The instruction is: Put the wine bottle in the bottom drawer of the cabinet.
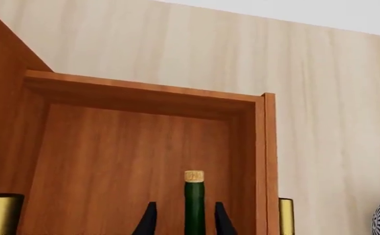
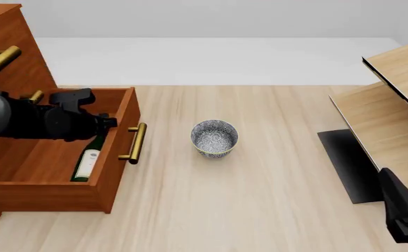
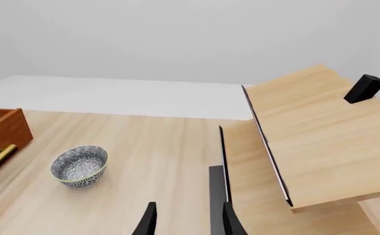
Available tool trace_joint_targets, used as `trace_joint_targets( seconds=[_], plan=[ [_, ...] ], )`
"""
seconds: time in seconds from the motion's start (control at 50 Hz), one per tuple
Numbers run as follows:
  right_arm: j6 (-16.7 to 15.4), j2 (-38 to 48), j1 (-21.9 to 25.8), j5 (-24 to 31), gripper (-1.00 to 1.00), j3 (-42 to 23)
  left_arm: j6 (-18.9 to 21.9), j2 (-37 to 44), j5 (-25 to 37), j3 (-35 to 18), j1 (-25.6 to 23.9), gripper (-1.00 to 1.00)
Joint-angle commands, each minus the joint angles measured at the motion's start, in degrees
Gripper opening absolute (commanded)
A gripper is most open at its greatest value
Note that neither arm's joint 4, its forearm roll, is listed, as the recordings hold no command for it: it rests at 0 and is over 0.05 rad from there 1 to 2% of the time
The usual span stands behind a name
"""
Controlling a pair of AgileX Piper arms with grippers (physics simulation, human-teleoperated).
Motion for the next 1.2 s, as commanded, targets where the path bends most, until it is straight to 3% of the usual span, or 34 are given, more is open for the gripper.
trace_joint_targets(
  seconds=[0.02, 0.78, 1.12, 1.14, 1.18, 1.2],
  plan=[
    [0.11, 0.00, 0.04, -0.12, 1.00, 0.14, -0.52, -0.68, 0.01, 0.62, -1.94, 1.00],
    [0.18, 0.00, 0.62, 0.00, 1.00, -0.22, 1.75, -6.23, 4.96, -2.43, -0.89, 1.00],
    [0.29, 0.00, 1.07, -0.43, 1.00, -0.20, 4.53, -11.95, 10.89, -5.89, -0.35, 1.00],
    [0.33, 0.01, 1.04, -0.37, 1.00, -0.33, 3.20, -12.34, 11.50, -6.13, -0.44, 1.00],
    [0.18, 0.01, 1.20, -0.38, 1.00, -0.36, 5.02, -14.54, 12.62, -6.62, 0.25, 1.00],
    [0.26, 0.01, 1.26, -0.39, 1.00, -0.47, 3.71, -14.96, 13.48, -7.22, -0.32, 1.00]
  ],
)
